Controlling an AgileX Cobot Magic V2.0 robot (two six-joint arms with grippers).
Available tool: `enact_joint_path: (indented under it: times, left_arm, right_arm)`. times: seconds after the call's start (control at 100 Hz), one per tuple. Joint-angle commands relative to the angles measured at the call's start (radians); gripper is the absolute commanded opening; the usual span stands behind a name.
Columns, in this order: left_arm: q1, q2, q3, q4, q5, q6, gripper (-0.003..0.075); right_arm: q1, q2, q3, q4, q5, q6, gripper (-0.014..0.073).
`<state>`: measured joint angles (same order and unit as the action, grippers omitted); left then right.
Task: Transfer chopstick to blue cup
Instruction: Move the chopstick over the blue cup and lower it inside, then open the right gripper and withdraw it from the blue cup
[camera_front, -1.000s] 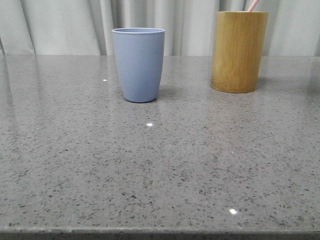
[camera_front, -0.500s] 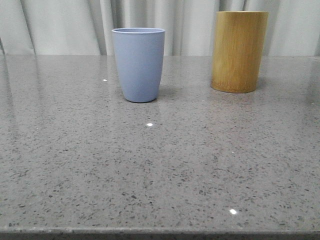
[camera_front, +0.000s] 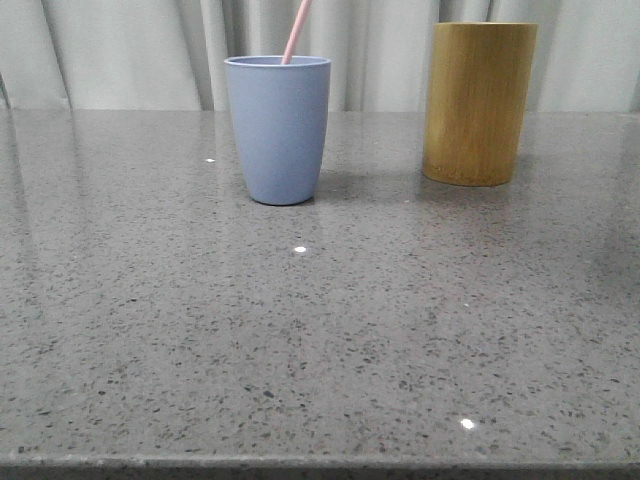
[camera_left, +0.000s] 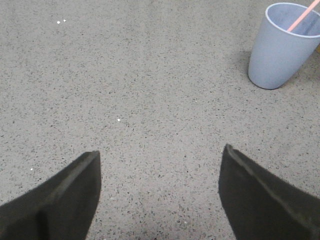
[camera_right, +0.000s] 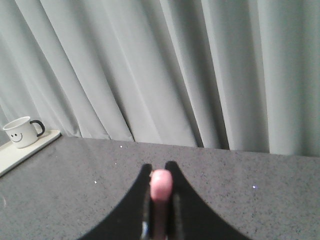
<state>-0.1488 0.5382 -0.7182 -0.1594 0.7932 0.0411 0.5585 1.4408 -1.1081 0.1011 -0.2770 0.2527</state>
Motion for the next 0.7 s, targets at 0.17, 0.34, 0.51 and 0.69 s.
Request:
enact_joint_path:
  times: [0.17, 0.34, 0.51, 0.69]
  left_arm:
    - [0.003, 0.003, -0.026, -0.017, -0.056, -0.008, 0.0484]
    - [0.003, 0.003, -0.026, -0.017, -0.056, -0.008, 0.0484]
    - [0.003, 0.003, -0.026, -0.017, -0.056, -0.008, 0.0484]
    - [0.003, 0.003, -0.026, -0.017, -0.056, -0.008, 0.0484]
  right_arm:
    - [0.002, -0.002, -0.036, -0.015, -0.067, 0.032, 0.0119]
    - [-0.001, -0.005, -0.036, -0.015, -0.079, 0.032, 0.0450]
    - [-0.051, -0.058, -0.037, -0.015, -0.067, 0.032, 0.0507]
    - [-0.154, -0.196, -0.037, -0.016, 0.101, 0.001, 0.0507]
